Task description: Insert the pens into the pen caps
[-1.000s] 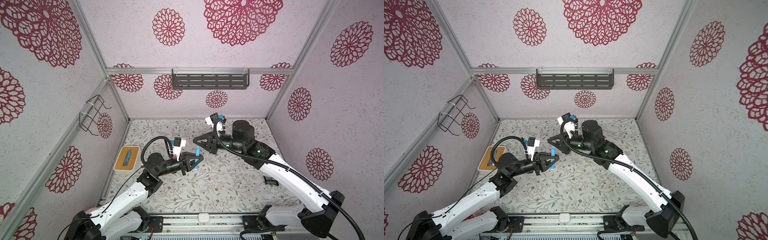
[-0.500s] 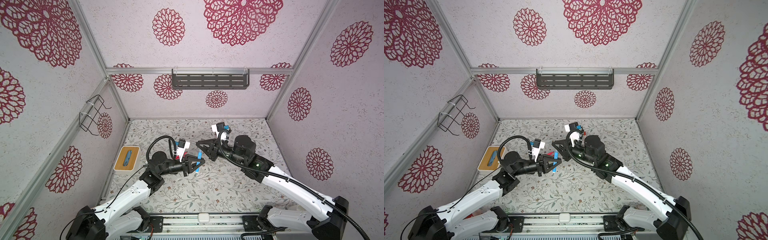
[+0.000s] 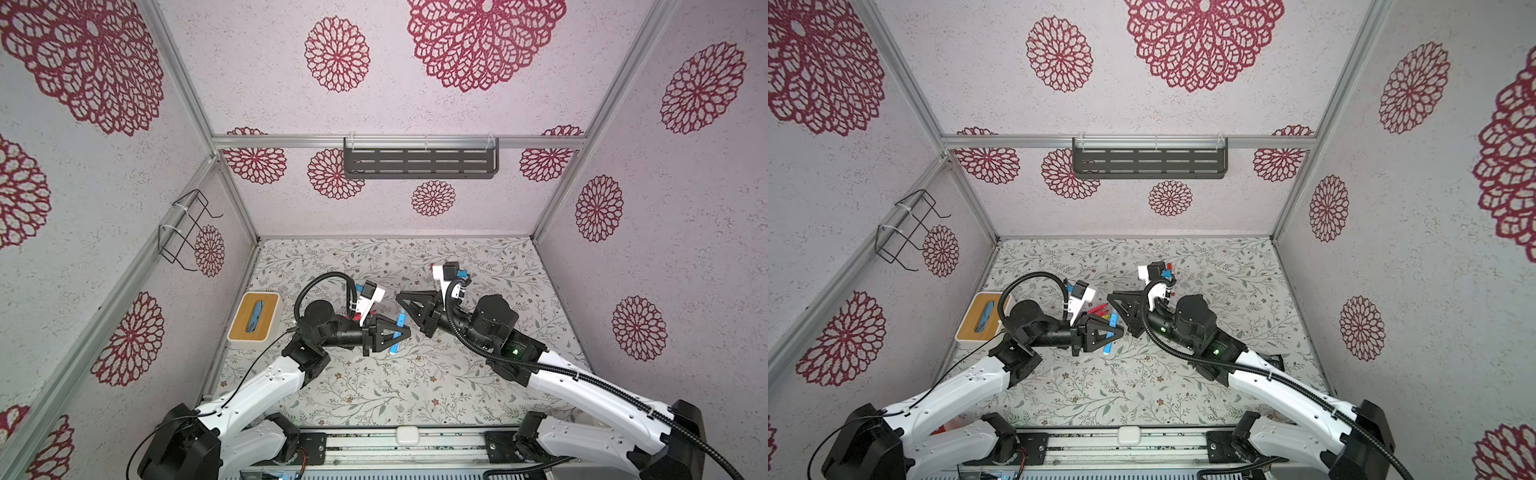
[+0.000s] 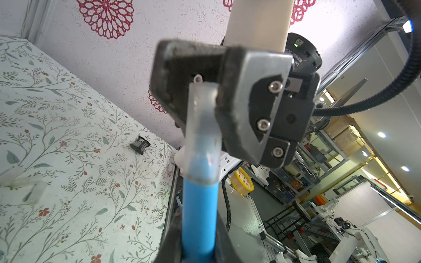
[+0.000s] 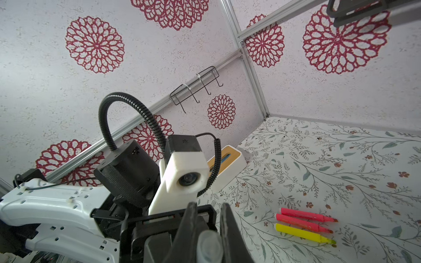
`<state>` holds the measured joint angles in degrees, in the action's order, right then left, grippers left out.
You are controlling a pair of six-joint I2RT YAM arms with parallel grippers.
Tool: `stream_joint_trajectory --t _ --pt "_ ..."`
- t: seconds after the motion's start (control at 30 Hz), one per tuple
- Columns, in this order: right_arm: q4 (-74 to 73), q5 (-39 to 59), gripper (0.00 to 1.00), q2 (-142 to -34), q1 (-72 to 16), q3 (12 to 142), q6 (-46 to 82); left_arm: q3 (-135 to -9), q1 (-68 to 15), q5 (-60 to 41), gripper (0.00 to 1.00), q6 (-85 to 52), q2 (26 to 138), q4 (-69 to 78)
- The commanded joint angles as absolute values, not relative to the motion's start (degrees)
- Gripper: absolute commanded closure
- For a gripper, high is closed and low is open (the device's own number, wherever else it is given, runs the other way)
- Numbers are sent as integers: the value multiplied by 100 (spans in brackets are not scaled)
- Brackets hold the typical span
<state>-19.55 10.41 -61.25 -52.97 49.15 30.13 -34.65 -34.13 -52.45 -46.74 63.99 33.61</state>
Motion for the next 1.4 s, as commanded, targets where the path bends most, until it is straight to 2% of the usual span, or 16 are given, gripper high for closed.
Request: stream_joint_trajectory --t 0.0,0.03,0.07,0.1,0.17,0.27,0.43,0.67,1.1,1.37 --pt "11 2357 100 -6312 -5918 4451 2952 -3910 -2962 -3785 100 -4897 6272 4271" --pt "28 2245 100 -6309 -5905 4553 2934 -3942 -2970 -3849 100 -4779 6305 4071" --pt "147 2084 95 -6299 -5876 4745 2862 -3988 -2988 -3933 100 -4656 6339 3792" --pt "261 1935 86 -6267 -5832 4922 2764 -4015 -3019 -3923 100 -4471 6391 3470" --pt "478 1719 55 -6089 -5671 5484 2582 -3987 -3138 -3841 100 -4091 6501 2931" --pt "712 1368 48 -5698 -5373 6081 2320 -3764 -3245 -3787 100 -4030 6610 2867" --pt "878 1124 47 -5255 -4900 6257 2202 -3568 -3536 -3277 100 -3648 6376 2344" --pt "921 1335 49 -5650 -4858 6302 2361 -3533 -3992 -2312 100 -3312 6093 2083" --pt "475 1599 61 -6273 -4861 6241 2552 -3516 -4401 -1655 100 -3148 5879 1934" --pt "316 1698 62 -6533 -4863 6179 2636 -3559 -4494 -1528 100 -3068 5875 1881"
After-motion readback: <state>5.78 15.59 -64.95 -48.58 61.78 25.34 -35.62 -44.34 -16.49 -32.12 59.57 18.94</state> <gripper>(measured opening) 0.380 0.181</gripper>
